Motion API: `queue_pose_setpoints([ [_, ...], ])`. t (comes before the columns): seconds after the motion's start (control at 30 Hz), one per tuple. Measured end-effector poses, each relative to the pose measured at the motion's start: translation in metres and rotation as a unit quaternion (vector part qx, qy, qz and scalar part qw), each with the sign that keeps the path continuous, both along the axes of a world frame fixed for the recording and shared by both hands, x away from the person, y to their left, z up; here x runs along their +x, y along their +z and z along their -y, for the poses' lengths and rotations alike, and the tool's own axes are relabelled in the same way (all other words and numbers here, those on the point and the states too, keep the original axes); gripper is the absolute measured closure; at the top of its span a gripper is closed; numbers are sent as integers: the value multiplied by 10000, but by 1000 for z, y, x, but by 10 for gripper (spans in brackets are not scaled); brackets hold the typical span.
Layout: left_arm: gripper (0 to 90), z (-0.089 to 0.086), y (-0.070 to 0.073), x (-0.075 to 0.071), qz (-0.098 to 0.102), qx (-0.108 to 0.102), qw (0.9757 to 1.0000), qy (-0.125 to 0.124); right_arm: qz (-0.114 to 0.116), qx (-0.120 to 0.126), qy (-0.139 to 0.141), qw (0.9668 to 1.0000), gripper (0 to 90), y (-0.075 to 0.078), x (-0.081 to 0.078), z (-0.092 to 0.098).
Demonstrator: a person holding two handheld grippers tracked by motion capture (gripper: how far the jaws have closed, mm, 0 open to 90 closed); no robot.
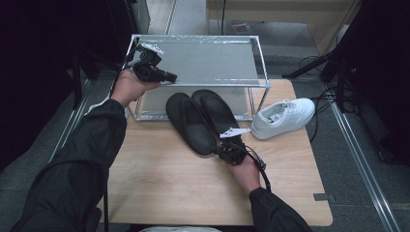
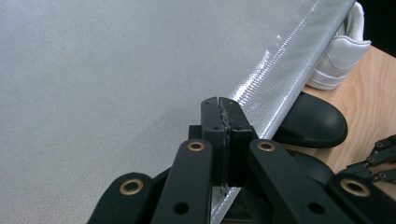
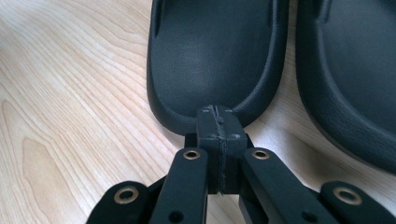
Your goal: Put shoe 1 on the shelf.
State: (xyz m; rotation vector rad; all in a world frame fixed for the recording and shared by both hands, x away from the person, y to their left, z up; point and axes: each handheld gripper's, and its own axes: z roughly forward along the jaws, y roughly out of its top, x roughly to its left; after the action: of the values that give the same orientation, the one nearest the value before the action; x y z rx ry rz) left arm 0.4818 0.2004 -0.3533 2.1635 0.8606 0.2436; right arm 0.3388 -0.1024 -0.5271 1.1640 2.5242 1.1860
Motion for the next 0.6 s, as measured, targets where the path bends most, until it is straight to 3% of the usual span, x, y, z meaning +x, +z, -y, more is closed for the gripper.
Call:
queue_pose_setpoints([
  [0.2, 900, 2, 0, -1, 88, 94, 9999, -26, -16, 90, -25, 10000, 900, -1, 6, -8],
  [0.6, 900, 1, -1, 1, -138, -42, 9998, 150, -65, 155, -67, 9998, 900, 2, 11, -33],
])
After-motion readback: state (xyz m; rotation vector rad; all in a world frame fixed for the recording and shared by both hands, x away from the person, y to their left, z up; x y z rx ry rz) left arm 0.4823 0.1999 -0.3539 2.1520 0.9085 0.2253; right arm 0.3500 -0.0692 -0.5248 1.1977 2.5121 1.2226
